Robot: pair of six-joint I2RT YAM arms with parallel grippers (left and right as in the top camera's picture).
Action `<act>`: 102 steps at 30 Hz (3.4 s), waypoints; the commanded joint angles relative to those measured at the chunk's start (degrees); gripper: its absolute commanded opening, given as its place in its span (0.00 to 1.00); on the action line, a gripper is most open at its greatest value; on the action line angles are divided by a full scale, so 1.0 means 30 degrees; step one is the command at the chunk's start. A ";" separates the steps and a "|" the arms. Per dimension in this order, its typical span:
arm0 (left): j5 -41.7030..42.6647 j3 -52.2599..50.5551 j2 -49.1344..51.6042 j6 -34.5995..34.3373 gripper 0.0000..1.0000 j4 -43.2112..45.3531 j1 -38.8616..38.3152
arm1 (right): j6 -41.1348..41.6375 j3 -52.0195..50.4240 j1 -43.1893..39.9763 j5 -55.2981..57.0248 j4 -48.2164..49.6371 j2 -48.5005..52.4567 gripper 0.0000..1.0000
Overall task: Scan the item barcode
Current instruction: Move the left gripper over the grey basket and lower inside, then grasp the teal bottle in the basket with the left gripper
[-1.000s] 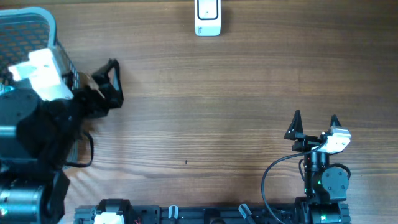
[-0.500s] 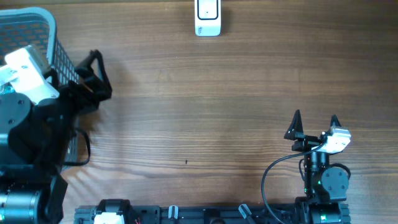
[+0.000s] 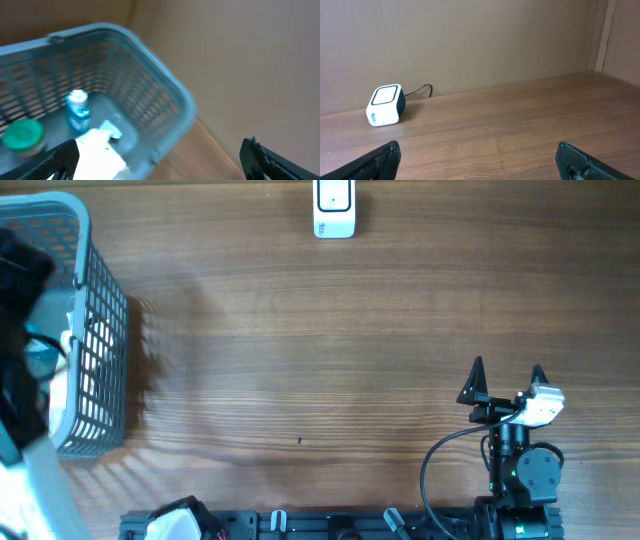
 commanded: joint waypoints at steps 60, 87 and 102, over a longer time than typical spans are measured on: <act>-0.0947 0.0976 1.4972 -0.6178 0.69 0.2827 0.4969 | -0.0335 -0.0015 -0.0058 -0.0299 0.0095 -0.0073 1.00; -0.0947 0.0976 1.2684 -0.6178 0.38 0.1545 0.4969 | -0.0335 -0.0015 -0.0058 -0.0299 0.0095 -0.0073 1.00; -0.1100 0.0954 1.0214 -0.6171 0.79 0.0219 0.4991 | -0.0335 -0.0015 -0.0058 -0.0299 0.0095 -0.0073 1.00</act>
